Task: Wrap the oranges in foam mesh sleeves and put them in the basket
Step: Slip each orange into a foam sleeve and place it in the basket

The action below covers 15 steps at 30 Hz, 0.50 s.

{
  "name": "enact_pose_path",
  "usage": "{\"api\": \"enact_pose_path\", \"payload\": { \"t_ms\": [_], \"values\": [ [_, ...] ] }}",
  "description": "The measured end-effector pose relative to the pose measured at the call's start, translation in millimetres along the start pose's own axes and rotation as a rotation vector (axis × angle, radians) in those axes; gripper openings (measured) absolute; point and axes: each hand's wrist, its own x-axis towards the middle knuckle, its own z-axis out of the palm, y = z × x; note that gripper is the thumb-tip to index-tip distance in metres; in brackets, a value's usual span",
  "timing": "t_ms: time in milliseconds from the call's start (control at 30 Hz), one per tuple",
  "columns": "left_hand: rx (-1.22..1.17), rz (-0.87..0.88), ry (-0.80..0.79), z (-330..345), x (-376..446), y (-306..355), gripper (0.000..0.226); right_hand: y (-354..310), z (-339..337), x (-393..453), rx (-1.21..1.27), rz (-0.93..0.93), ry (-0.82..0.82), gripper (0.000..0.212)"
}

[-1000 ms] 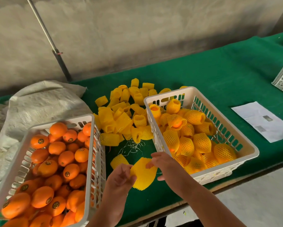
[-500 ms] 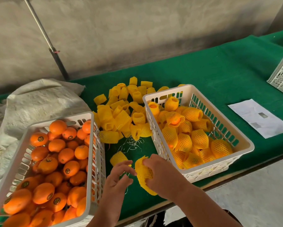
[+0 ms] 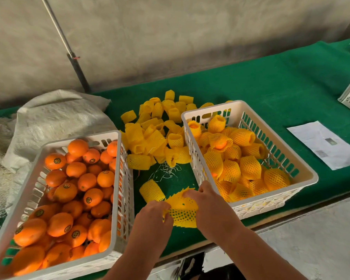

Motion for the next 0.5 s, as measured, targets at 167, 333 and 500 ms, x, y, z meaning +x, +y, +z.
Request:
{"api": "enact_pose_path", "payload": {
  "t_ms": [167, 333, 500],
  "values": [
    [-0.048, -0.028, -0.015, 2, 4, -1, 0.023, 5, 4, -2, 0.035, -0.004, -0.006, 0.068],
    [-0.229, -0.042, -0.067, 1, 2, 1, 0.023, 10, 0, -1, 0.057, -0.062, -0.019, 0.073],
    [-0.380, 0.005, -0.025, -7, -12, 2, 0.021, 5, -4, 1, -0.070, -0.118, -0.021, 0.077]
  ]
}}
